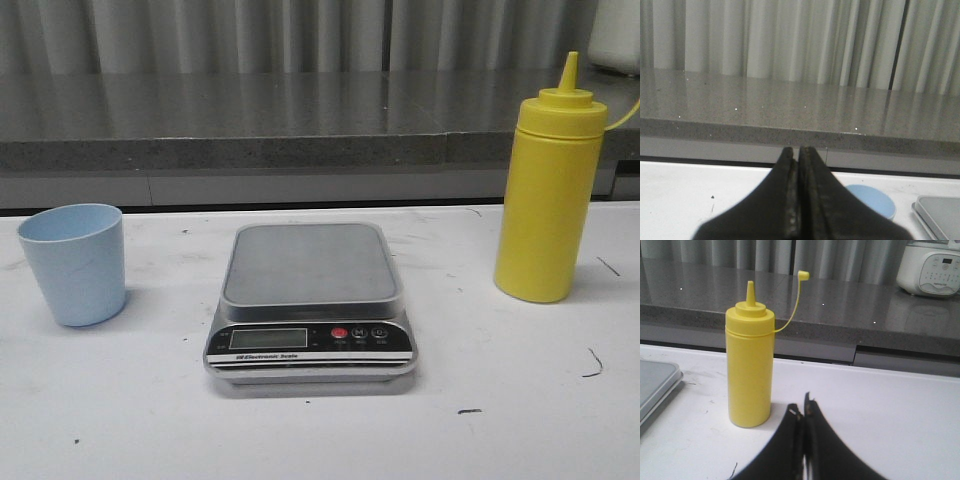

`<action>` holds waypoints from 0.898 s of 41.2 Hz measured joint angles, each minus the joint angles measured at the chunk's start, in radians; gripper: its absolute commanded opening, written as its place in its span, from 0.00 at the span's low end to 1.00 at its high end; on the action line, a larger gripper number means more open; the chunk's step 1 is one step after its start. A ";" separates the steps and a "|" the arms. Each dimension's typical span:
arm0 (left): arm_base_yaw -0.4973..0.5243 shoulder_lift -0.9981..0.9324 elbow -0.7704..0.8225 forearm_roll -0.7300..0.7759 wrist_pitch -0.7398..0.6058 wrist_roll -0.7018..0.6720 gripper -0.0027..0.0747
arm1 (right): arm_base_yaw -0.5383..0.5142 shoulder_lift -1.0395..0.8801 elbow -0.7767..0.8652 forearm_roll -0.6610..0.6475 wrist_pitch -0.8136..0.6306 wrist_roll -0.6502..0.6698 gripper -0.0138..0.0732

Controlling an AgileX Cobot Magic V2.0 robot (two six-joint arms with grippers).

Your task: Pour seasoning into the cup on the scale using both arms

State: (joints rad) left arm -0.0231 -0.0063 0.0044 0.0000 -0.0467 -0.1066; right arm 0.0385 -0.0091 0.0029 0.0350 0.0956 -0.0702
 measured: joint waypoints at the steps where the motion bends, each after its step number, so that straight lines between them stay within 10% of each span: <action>1: 0.000 0.000 -0.002 0.000 -0.002 0.000 0.01 | 0.000 0.000 -0.017 0.000 0.012 0.000 0.02; 37: 0.000 0.389 -0.600 0.006 0.656 0.000 0.01 | 0.000 0.458 -0.558 0.000 0.558 0.000 0.02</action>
State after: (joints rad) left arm -0.0231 0.3828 -0.5954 0.0065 0.6094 -0.1066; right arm 0.0385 0.4490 -0.5549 0.0348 0.6537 -0.0702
